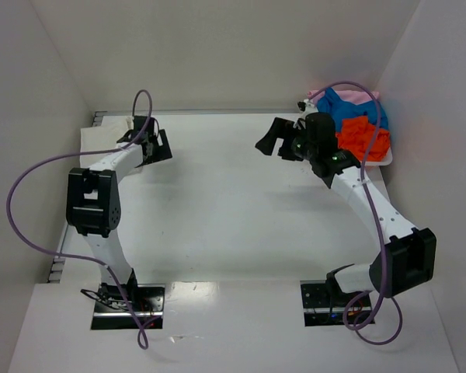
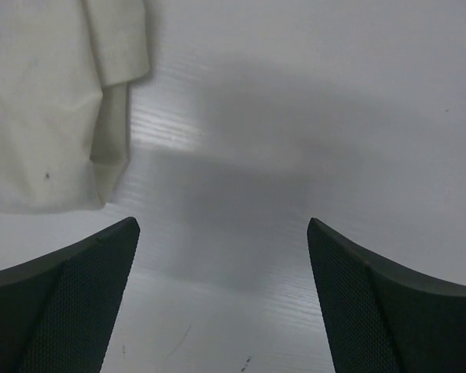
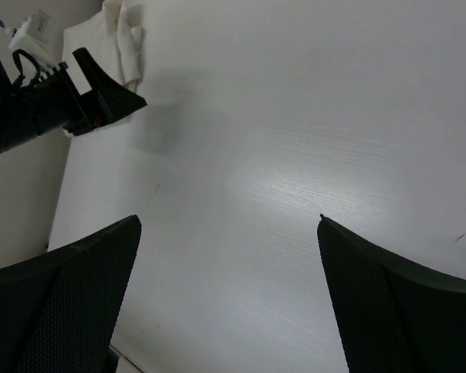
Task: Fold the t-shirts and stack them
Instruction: Put the neatly folded tshirt into the corner of the board with the left arm
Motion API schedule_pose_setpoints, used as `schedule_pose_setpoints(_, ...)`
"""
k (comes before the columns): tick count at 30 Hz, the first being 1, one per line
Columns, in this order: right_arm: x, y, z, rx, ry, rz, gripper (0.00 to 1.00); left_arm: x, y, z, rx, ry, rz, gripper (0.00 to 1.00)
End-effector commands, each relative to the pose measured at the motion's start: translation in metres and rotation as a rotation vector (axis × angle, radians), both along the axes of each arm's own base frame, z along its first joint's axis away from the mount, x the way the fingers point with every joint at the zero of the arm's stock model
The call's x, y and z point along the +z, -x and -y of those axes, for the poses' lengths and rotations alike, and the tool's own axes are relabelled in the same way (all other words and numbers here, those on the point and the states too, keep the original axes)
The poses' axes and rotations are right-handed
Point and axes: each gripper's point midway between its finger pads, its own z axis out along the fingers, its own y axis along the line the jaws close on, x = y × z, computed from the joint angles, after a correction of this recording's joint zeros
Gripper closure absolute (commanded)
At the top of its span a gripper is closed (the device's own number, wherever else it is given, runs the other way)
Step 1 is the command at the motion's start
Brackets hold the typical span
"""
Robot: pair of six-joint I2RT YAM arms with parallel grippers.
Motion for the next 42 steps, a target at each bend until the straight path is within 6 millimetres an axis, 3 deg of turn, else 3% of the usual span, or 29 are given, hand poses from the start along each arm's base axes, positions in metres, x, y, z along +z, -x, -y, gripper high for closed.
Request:
schedule_pose_setpoints(1,0.007,0.005,0.008,-0.034,-0.006,0.021,0.00,0.008,0.002,-0.001,0.072,0.032,0.041,0.05)
schedule_pose_setpoints(3,0.004,0.005,0.008,-0.038,-0.013,0.015,0.00,0.015,0.007,-0.006,0.098,0.048,0.063,0.06)
schedule_pose_setpoints(5,0.000,0.005,0.008,-0.038,-0.012,0.011,0.00,0.009,0.024,-0.026,0.204,0.063,0.054,0.09)
schedule_pose_setpoints(6,0.002,0.004,0.007,-0.042,-0.023,0.014,0.00,0.025,0.026,-0.035,0.253,0.064,0.115,0.09)
schedule_pose_setpoints(11,-0.008,0.004,0.006,-0.034,-0.022,0.002,0.00,0.015,0.059,-0.081,0.484,0.166,0.176,0.11)
schedule_pose_setpoints(17,-0.012,0.002,0.005,-0.030,-0.012,-0.003,0.00,-0.004,0.046,-0.096,0.515,0.224,0.141,0.08)
schedule_pose_setpoints(21,-0.012,0.004,0.006,-0.030,-0.012,-0.003,0.00,-0.028,0.041,-0.113,0.555,0.292,0.120,0.08)
schedule_pose_setpoints(25,-0.013,0.008,0.006,-0.022,-0.016,-0.004,0.00,-0.031,0.040,-0.150,0.643,0.406,0.175,0.08)
schedule_pose_setpoints(27,-0.017,0.009,0.006,-0.026,-0.019,-0.018,0.00,-0.031,0.039,-0.158,0.654,0.430,0.194,0.09)
schedule_pose_setpoints(32,-0.017,0.009,0.005,-0.029,-0.026,-0.023,0.00,-0.030,0.033,-0.167,0.663,0.449,0.216,0.09)
schedule_pose_setpoints(38,-0.024,0.007,0.004,-0.034,-0.027,-0.045,0.00,-0.031,0.032,-0.139,0.557,0.569,0.224,0.12)
schedule_pose_setpoints(42,-0.028,0.007,0.002,-0.029,-0.034,-0.061,0.00,-0.011,0.041,-0.120,0.443,0.595,0.239,0.12)
